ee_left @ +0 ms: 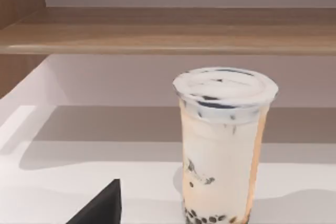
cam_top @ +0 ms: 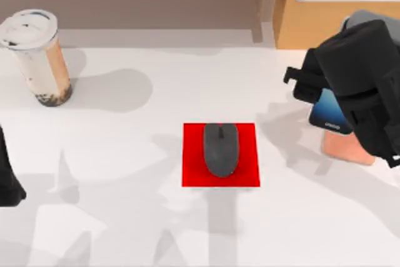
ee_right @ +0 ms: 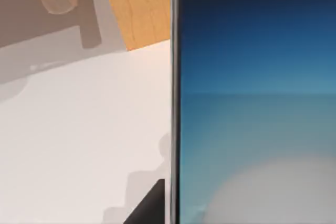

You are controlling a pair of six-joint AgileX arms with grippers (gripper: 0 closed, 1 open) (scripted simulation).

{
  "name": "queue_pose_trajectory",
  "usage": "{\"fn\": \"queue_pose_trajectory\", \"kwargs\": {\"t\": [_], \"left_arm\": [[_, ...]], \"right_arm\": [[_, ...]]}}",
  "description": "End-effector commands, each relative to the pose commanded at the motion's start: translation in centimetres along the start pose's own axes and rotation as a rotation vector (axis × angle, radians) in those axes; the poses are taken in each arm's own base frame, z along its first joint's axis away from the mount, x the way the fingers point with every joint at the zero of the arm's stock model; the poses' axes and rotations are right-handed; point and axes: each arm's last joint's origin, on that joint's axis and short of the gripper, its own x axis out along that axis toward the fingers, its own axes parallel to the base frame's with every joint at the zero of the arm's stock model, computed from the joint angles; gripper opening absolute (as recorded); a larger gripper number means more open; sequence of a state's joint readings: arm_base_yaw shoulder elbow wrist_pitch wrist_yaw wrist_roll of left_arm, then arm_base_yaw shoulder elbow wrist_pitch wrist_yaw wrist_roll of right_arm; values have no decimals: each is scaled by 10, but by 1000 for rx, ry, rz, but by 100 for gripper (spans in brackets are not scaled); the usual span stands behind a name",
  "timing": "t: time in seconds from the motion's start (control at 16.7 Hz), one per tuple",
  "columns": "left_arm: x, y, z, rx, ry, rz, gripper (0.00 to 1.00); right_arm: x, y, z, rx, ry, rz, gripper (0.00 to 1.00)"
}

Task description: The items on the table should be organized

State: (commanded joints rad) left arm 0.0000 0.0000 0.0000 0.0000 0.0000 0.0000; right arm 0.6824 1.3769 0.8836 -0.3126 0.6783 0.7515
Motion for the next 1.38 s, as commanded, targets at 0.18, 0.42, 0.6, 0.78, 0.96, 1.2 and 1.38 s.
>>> {"fn": "queue_pose_trajectory", "kwargs": {"t": [0.18, 0.42, 0.6, 0.78, 0.96, 1.2, 1.38], "left_arm": [[0, 0, 0, 0, 0, 0, 100], [0, 0, 0, 0, 0, 0, 100], [0, 0, 0, 0, 0, 0, 100], [0, 0, 0, 0, 0, 0, 100], [0, 0, 0, 0, 0, 0, 100], [0, 0, 0, 0, 0, 0, 100], [0, 0, 0, 0, 0, 0, 100]], "right_arm": [[-6, -24, -6, -67, -92, -47, 0], [-10, -36, -10, -102, -132, -66, 0], [-10, -35, -11, -104, -129, -62, 0], [-22, -28, -8, -78, -136, 14, 0], [-43, -16, -2, -31, -145, 173, 0], [-34, -10, 4, 1, -163, 215, 0], [-2, -18, 4, -22, -170, 105, 0]]}}
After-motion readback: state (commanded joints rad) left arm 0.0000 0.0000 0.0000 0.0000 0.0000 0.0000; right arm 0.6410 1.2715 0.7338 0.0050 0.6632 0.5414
